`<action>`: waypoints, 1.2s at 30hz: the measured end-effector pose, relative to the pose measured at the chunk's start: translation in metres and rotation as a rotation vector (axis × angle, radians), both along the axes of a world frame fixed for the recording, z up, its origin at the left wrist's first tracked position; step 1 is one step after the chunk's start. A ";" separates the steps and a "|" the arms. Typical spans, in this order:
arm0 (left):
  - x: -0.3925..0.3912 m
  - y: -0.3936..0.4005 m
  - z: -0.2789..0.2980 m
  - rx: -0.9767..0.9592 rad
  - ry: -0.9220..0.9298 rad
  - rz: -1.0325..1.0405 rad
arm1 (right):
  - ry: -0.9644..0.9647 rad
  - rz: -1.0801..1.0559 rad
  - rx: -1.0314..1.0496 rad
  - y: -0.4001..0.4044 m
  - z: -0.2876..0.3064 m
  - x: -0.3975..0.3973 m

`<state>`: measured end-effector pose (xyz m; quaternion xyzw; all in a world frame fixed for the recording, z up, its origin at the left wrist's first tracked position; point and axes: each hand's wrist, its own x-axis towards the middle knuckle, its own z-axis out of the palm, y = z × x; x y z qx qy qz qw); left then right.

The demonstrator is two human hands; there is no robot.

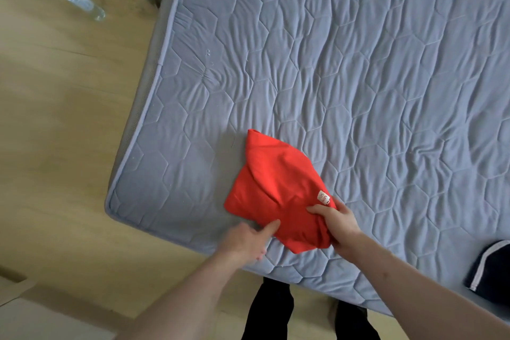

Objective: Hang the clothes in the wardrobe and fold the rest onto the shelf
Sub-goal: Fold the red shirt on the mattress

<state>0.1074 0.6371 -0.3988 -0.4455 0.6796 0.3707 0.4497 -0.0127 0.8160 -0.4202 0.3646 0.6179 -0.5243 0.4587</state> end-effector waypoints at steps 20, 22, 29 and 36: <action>-0.074 -0.070 -0.033 0.141 0.420 0.390 | 0.148 -0.127 0.188 -0.035 0.012 0.033; -0.070 -0.072 -0.035 0.162 0.425 0.432 | 0.044 -0.140 0.160 -0.028 -0.003 0.015; -0.053 -0.037 -0.034 0.176 0.457 0.703 | -0.130 -0.120 0.017 0.010 -0.011 -0.008; -0.020 0.000 0.048 0.162 0.573 0.915 | -0.097 -0.041 -0.077 0.027 0.069 -0.010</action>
